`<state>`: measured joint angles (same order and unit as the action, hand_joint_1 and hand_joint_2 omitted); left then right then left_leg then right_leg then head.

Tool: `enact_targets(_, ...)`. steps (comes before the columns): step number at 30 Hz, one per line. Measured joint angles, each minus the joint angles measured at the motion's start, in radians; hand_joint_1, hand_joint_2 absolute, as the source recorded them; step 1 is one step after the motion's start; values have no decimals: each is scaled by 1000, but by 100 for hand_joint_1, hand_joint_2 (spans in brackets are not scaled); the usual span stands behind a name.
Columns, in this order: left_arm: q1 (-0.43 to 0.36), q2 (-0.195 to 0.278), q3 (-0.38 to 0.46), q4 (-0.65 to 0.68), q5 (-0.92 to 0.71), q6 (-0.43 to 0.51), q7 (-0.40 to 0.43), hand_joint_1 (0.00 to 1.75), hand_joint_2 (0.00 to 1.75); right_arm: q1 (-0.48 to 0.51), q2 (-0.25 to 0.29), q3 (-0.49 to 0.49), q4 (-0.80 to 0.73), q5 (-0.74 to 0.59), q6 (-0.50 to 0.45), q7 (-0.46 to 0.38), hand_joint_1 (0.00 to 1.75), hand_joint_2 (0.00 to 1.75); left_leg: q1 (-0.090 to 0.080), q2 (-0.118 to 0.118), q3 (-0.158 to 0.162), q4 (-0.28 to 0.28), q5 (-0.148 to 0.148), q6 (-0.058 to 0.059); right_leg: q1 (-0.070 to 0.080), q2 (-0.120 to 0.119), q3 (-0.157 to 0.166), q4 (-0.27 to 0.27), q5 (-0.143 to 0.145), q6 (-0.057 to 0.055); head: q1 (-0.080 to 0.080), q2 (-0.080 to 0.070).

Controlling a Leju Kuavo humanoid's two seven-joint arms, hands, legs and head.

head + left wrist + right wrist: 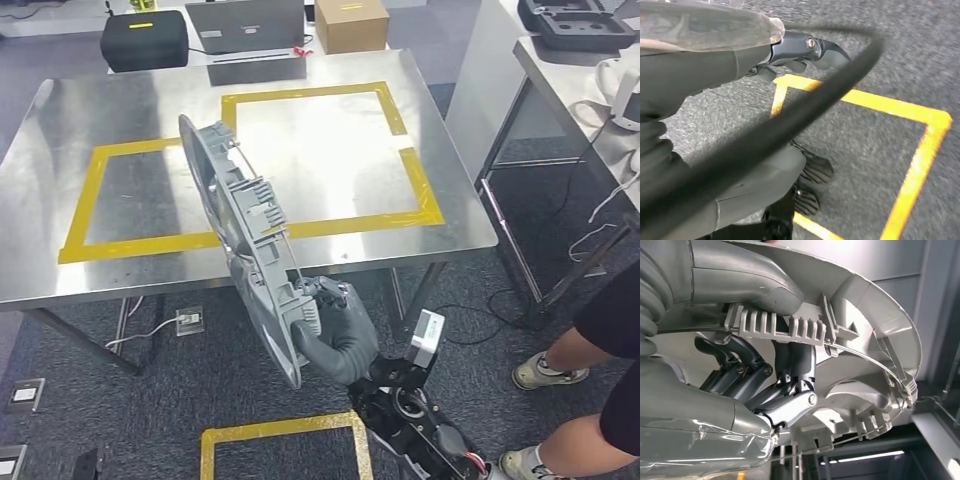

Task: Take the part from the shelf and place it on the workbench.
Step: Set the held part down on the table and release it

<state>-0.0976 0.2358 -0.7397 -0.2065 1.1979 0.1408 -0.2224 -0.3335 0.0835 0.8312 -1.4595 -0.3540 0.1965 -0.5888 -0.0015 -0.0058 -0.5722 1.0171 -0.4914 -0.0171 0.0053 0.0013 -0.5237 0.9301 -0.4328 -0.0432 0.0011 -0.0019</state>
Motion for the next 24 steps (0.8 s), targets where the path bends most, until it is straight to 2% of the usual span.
enact_targets(2,-2,2,0,0,0,0,0,0,175,-1,0,0,0,0,0,0,175,175,10,0,-70,130,-51,-14,-4,-2,5,-6,0,0,-10,0)
enact_targets(3,-1,3,0,0,0,0,0,0,175,0,0,0,0,0,0,0,175,175,16,0,-106,187,-65,-21,-6,-2,7,-6,-2,2,-15,0)
enact_targets(4,1,3,0,0,0,0,0,0,175,0,0,0,0,0,0,0,175,175,23,0,-129,215,-63,-28,-8,-1,8,-4,-4,5,-19,0)
enact_targets(5,2,3,0,0,0,0,0,0,175,0,0,0,0,0,0,1,175,175,30,1,-132,202,-39,-35,-12,-1,10,-2,-9,10,-22,0)
enact_targets(6,3,3,0,0,0,0,0,0,175,1,0,0,0,0,0,1,175,175,37,2,-114,150,-1,-43,-17,0,13,3,-14,16,-25,0)
enact_targets(8,2,3,0,0,0,0,0,0,175,1,0,0,0,0,0,2,175,175,46,3,-57,12,68,-57,-23,1,14,18,-30,34,-35,0)
enact_targets(9,1,2,0,0,0,0,0,0,175,0,0,0,0,0,0,2,175,175,48,2,-38,-32,82,-56,-22,1,13,24,-37,43,-39,0)
enact_targets(10,1,2,0,0,0,0,0,0,175,0,0,0,0,1,0,2,175,175,46,0,-29,-52,83,-50,-21,2,13,27,-42,49,-39,0)
enact_targets(13,2,1,0,0,0,0,0,0,175,1,0,0,-1,5,0,4,175,175,39,-4,-26,-51,74,-19,-25,3,15,29,-52,62,-25,0)
enact_targets(14,2,1,0,0,0,0,0,0,175,1,0,0,-1,6,1,4,175,175,38,-4,-23,-51,72,-11,-27,2,8,48,-66,65,-20,0)
enact_targets(15,1,1,0,0,1,0,0,0,175,1,0,0,-1,7,2,4,175,175,37,-4,-20,-52,70,-3,-27,2,-10,90,-90,67,-14,0)
enact_targets(17,2,2,0,0,3,0,0,0,175,1,0,0,-1,8,7,5,175,175,33,-3,-15,-52,65,6,-25,1,-78,234,-154,66,1,0)
enact_targets(18,2,2,0,0,5,1,0,0,175,1,0,1,-1,7,9,5,175,175,29,-3,-12,-52,63,10,-23,1,-115,305,-176,63,8,0)
enact_targets(19,2,2,0,0,5,1,0,0,175,1,0,1,-1,7,10,5,175,175,25,-4,-9,-52,60,13,-21,1,-141,347,-181,60,13,0)
enact_targets(20,3,2,0,0,6,1,0,0,175,1,0,1,-1,7,11,5,175,175,21,-5,-4,-52,57,15,-19,1,-148,350,-165,55,17,0)
enact_targets(21,3,1,0,0,6,1,0,0,175,1,0,1,-1,6,11,5,175,175,18,-7,2,-52,54,17,-15,1,-136,311,-130,46,19,0)
enact_targets(23,2,-1,0,0,6,2,0,0,175,0,0,1,-1,6,11,5,175,175,12,-9,15,-53,46,16,-3,3,-81,174,-49,23,25,0)
enact_targets(24,2,-2,0,0,6,2,0,0,175,-1,0,1,-1,6,11,4,175,175,11,-10,18,-53,44,15,2,3,-55,117,-23,15,26,0)
